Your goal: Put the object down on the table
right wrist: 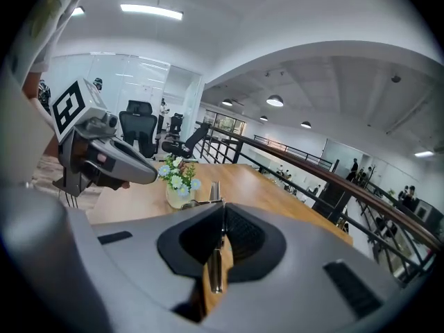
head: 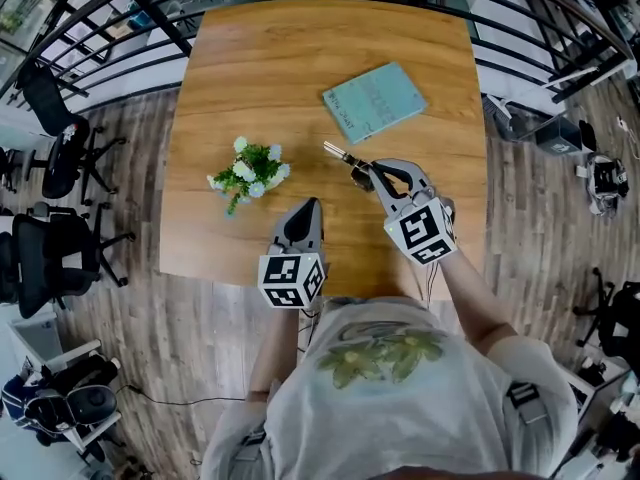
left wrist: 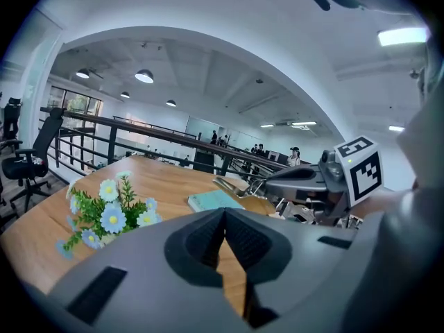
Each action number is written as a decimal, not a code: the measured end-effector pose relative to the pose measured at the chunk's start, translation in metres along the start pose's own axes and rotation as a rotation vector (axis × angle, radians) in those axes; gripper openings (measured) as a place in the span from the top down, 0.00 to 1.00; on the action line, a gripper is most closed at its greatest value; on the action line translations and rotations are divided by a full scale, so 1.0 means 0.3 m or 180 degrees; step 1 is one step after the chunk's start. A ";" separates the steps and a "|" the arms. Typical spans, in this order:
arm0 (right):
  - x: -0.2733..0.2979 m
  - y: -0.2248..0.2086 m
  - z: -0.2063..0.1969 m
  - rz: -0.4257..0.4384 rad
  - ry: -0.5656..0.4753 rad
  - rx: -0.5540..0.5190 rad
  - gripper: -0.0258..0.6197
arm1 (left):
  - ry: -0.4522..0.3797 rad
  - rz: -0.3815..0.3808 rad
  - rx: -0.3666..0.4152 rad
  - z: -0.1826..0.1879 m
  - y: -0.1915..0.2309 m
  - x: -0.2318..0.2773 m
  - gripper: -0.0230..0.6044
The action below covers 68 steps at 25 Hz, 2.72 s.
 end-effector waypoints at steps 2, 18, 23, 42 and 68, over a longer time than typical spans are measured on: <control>0.022 0.001 -0.019 0.0019 0.0058 -0.0021 0.94 | 0.0034 -0.0011 -0.0017 -0.014 0.000 0.010 0.94; 0.164 0.034 -0.192 0.0200 0.0490 -0.0022 0.94 | 0.0219 0.0040 -0.0133 -0.079 0.048 0.044 0.94; 0.198 0.049 -0.246 0.0242 0.0602 -0.0071 0.94 | 0.0261 0.0050 -0.0166 -0.098 0.053 0.053 0.94; 0.302 0.086 -0.422 0.0369 0.0990 -0.0173 0.94 | 0.0360 0.0053 -0.0238 -0.131 0.066 0.079 0.94; 0.320 0.127 -0.480 0.0404 0.1022 -0.0218 0.92 | 0.0420 0.0028 -0.0303 -0.159 0.059 0.093 0.94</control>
Point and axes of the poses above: the fingertips, and each gripper's own axes: x forward along the fingers, y to its left, z out of its top, the point moved 2 cm from there along -x, backward along the fingers, and after that the axes turned 8 degrees about x, right-handed, at the moved point
